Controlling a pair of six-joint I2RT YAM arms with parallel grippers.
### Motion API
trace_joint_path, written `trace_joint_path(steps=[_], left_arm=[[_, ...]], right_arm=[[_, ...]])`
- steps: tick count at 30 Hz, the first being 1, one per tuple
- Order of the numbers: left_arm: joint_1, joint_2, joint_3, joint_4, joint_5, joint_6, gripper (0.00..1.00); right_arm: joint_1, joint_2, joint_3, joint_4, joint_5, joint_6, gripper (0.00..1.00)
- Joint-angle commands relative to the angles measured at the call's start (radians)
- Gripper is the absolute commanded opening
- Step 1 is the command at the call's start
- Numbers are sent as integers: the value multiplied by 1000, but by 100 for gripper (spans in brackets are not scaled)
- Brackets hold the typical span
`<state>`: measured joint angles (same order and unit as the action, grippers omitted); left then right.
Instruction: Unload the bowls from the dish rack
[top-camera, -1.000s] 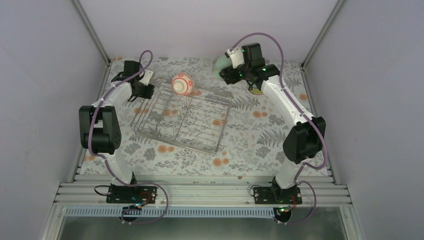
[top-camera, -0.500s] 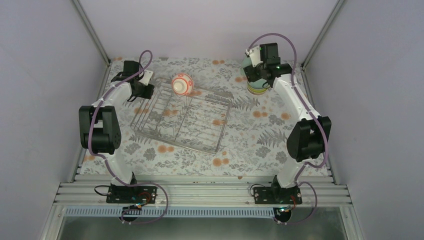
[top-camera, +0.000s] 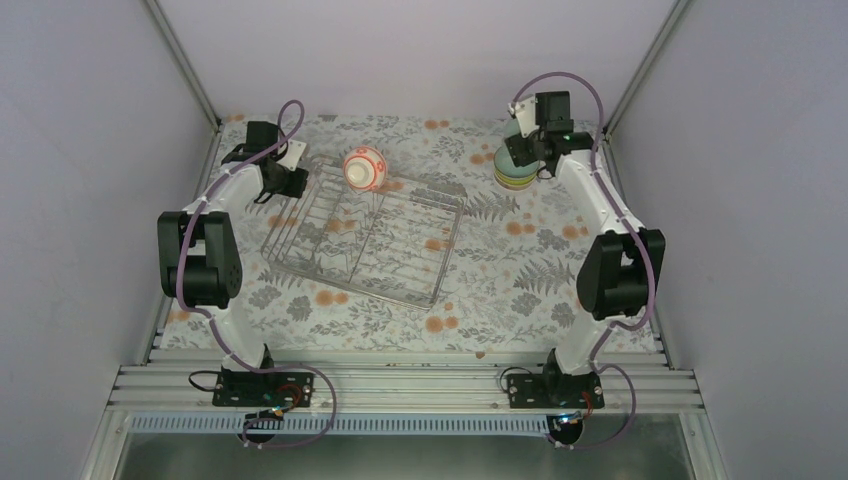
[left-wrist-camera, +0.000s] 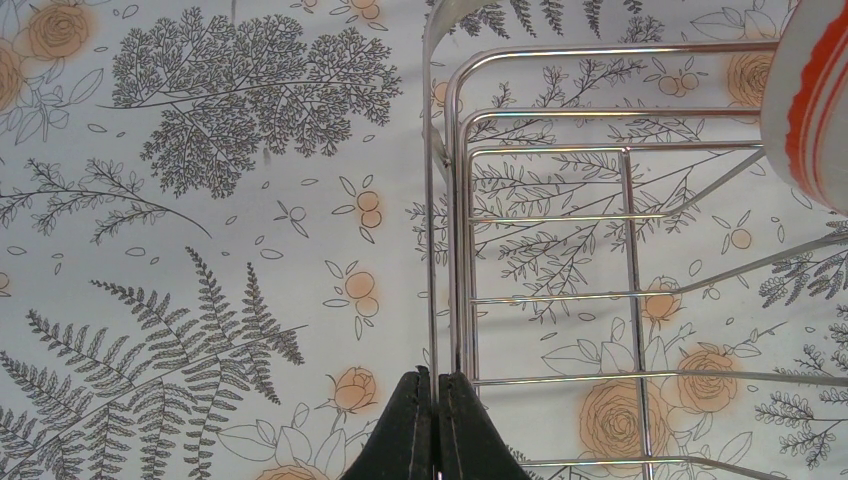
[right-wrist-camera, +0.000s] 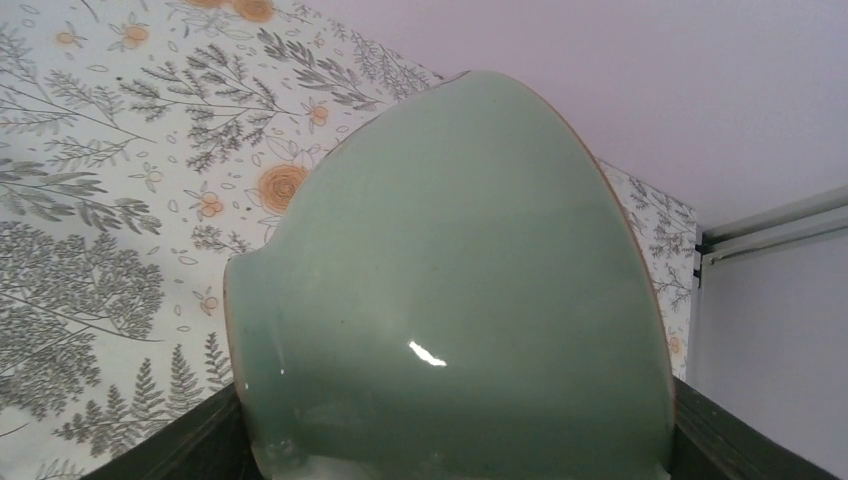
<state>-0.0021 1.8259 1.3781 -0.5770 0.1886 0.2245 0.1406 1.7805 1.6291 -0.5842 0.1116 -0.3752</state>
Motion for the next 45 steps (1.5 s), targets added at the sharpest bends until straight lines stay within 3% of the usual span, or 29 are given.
trace_joint_path(steps=[1, 19, 30, 36, 41, 45], left_arm=[[-4, -25, -10, -3, 52, 17, 2], [-3, -30, -19, -10, 54, 22, 2], [-3, -23, -10, -15, 66, 19, 2], [-3, -22, -4, -18, 70, 22, 2], [-3, -21, 1, -21, 79, 18, 2], [-5, -21, 4, -24, 86, 18, 2]], right_arm=[[-26, 24, -6, 103, 9, -12, 30], [-27, 125, -21, 130, -15, 3, 30], [-7, 124, -43, 108, 1, -16, 38], [8, 104, -75, 90, 23, -37, 49], [29, 59, -144, 128, 82, -60, 39], [39, 44, -172, 132, 107, -65, 39]])
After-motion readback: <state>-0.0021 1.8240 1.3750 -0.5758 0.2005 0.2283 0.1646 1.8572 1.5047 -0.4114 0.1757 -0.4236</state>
